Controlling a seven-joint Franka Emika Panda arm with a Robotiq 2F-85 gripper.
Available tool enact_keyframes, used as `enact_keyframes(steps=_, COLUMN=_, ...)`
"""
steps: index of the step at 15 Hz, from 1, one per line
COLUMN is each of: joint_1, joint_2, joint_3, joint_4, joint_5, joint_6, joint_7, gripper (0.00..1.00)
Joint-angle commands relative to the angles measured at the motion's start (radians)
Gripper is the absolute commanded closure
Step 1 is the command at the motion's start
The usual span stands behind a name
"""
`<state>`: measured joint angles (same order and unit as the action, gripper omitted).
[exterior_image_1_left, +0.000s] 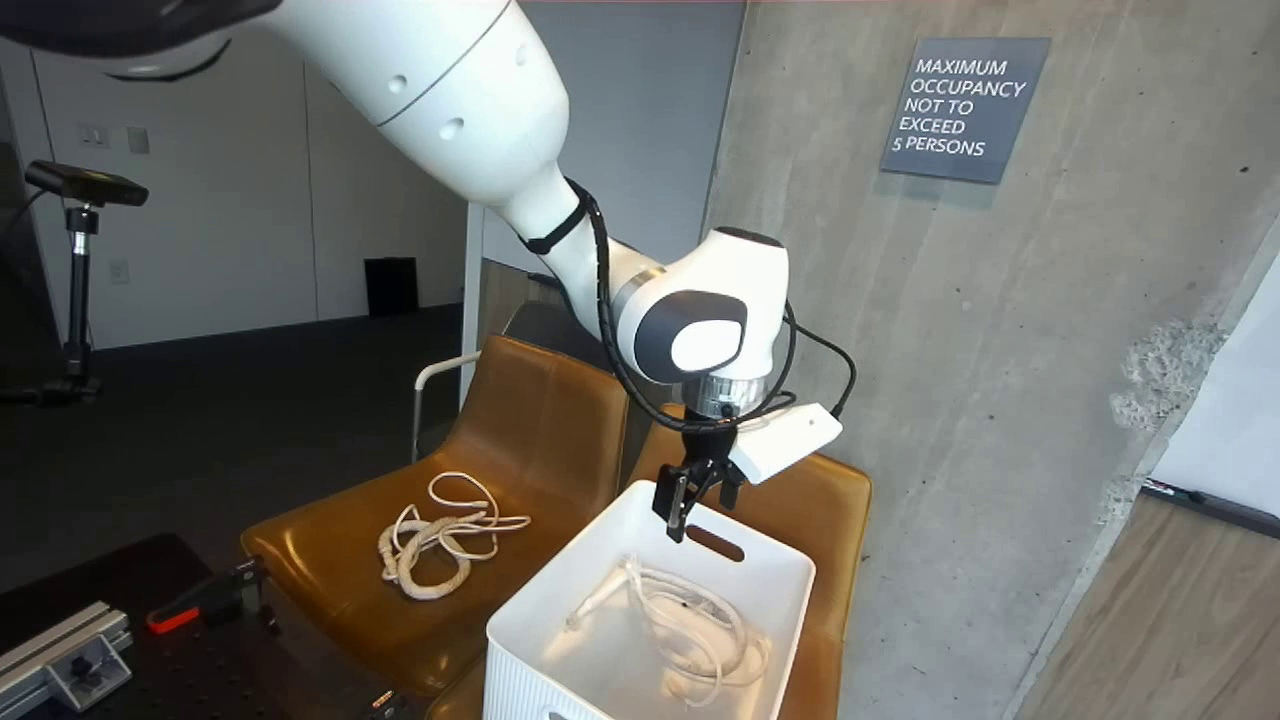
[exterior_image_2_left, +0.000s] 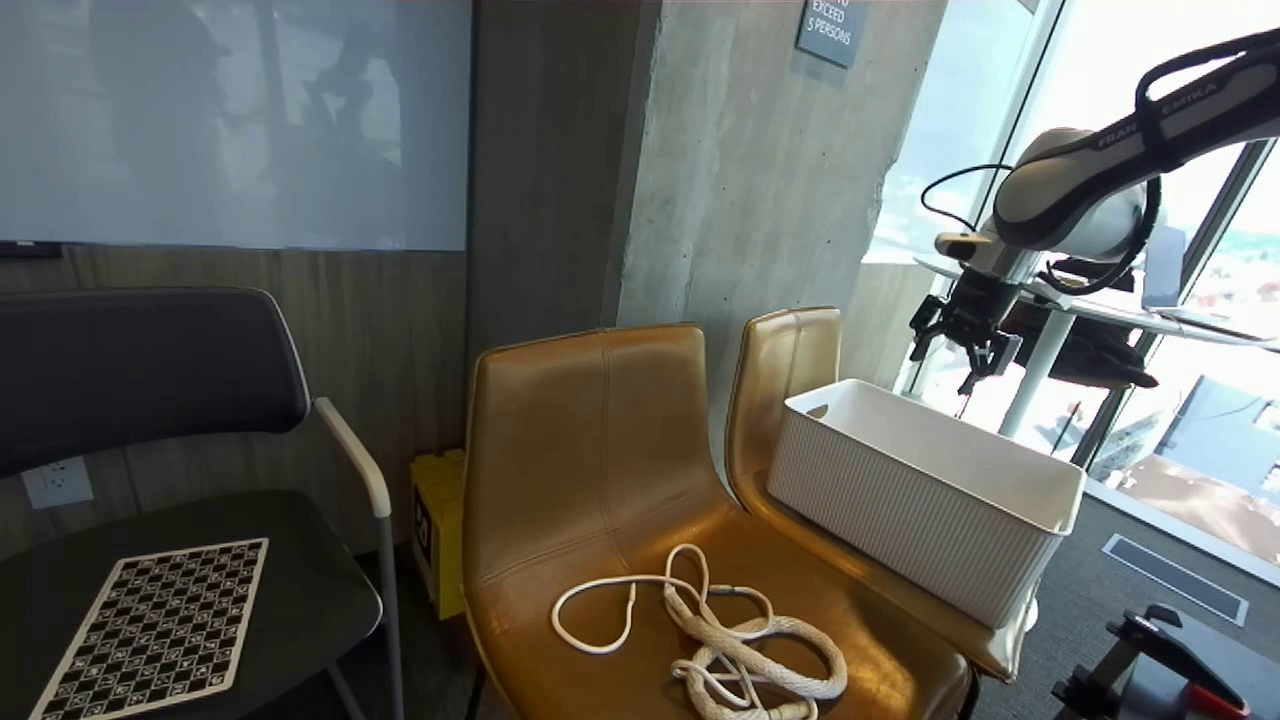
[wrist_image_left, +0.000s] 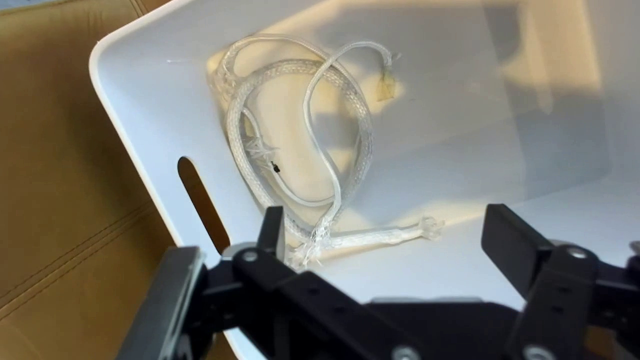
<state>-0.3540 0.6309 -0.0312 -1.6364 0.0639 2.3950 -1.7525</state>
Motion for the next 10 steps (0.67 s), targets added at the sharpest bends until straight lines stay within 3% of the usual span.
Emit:
enact_keyframes(steps=1, joint_1=-0.003, joint_2=0.069, joint_3=0.004, joint_4=0.002, joint_5=-0.027, joint_6=0.077, joint_7=-0.032, gripper=0.00)
enact_keyframes(steps=7, joint_1=0.020, joint_2=0.269, joint_3=-0.004, joint_4=0.116, joint_5=-0.108, joint_6=0.109, joint_7=-0.028, gripper=0.00)
enact_keyframes(steps=10, joint_1=0.034, joint_2=0.397, joint_3=-0.016, joint_4=0.245, joint_5=-0.166, joint_6=0.084, joint_7=-0.023, gripper=0.00)
